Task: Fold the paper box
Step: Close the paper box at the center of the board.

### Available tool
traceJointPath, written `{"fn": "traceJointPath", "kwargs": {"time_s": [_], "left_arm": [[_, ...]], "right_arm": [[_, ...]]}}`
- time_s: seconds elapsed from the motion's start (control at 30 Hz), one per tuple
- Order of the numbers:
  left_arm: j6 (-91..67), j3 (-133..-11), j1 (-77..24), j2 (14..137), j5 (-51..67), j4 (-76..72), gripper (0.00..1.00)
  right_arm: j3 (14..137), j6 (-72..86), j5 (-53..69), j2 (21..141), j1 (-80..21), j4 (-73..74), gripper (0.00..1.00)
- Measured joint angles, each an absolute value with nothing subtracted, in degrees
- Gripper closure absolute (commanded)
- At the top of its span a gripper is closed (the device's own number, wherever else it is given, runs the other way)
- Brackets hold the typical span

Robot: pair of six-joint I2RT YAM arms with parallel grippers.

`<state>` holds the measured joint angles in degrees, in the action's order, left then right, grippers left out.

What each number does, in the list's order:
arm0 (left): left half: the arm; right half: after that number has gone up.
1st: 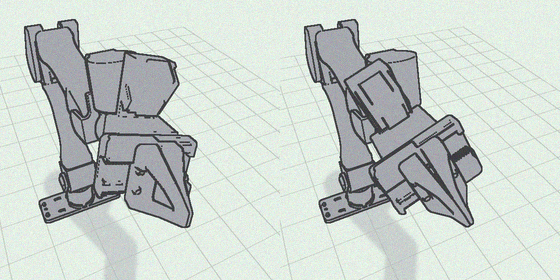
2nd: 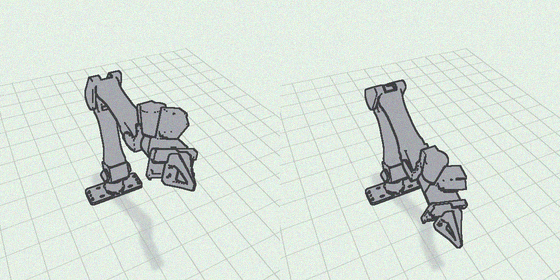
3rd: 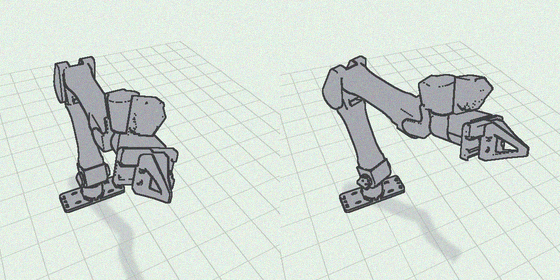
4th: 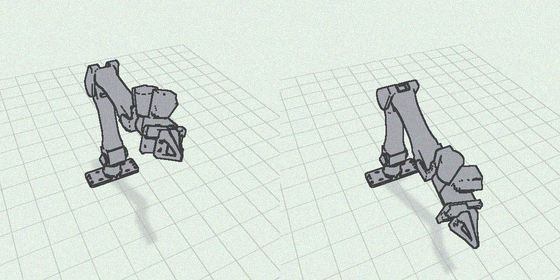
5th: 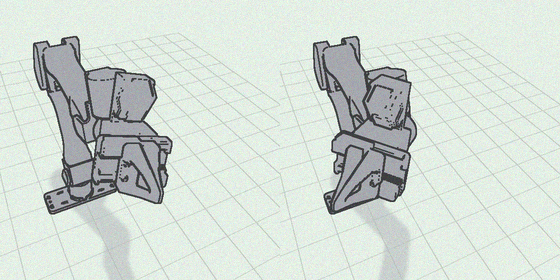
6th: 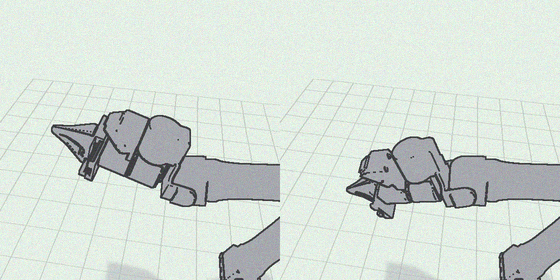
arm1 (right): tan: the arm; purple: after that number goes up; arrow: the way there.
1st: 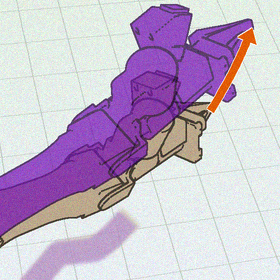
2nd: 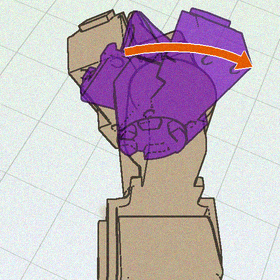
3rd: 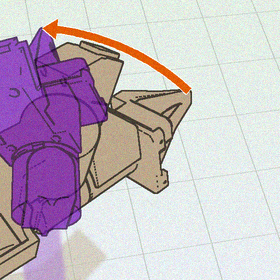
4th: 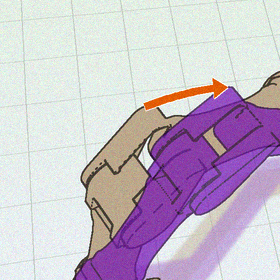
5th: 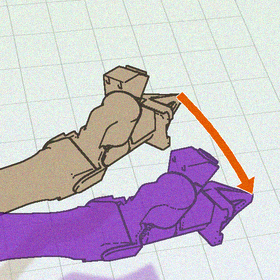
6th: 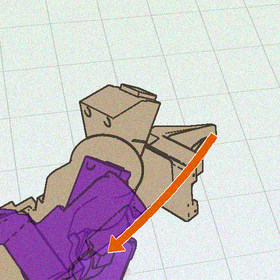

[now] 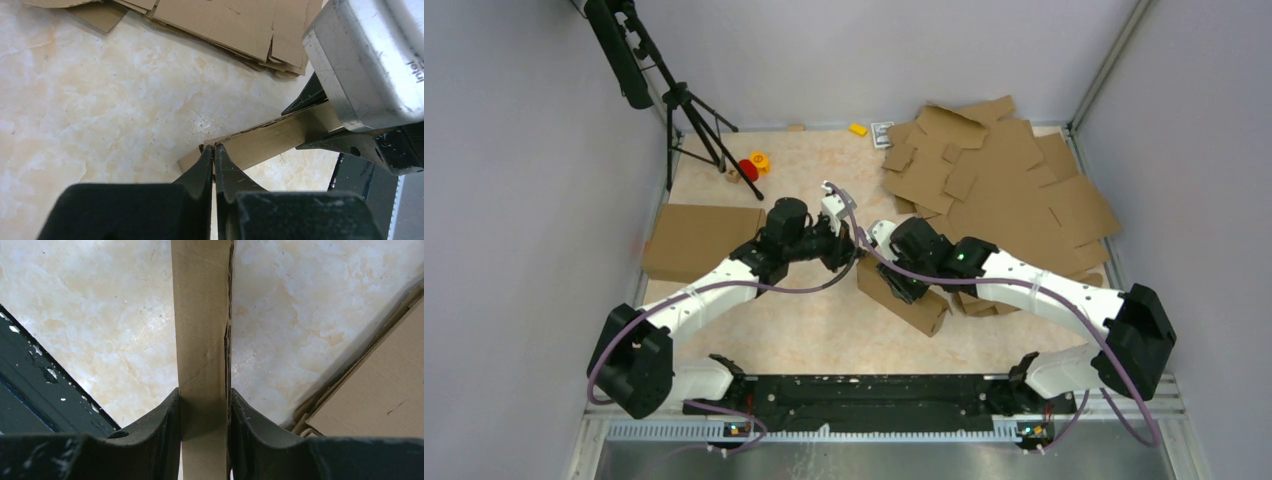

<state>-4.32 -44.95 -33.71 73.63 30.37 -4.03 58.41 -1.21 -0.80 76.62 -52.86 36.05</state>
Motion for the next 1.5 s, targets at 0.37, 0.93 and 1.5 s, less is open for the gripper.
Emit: {"fn": "traceJointPath", "kwargs": {"time_s": [0.37, 0.93, 1.5], "left_arm": [[-4.32, -45.01, -34.2, 73.6, 28.42, -2.39, 1.0], [-4.43, -44.88, -35.38, 73.32, 25.32, -2.04, 1.0], [-13.87, -45.8, -35.48, 72.58, 23.24, 1.3, 1.0]], "right_arm": [[59.02, -0.84, -0.82, 77.08, -52.86, 36.71, 0.74], [59.55, -0.36, 0.3, 77.38, -52.86, 38.96, 0.45], [61.28, -0.36, -0.56, 78.35, -52.88, 39.24, 0.78]]}}
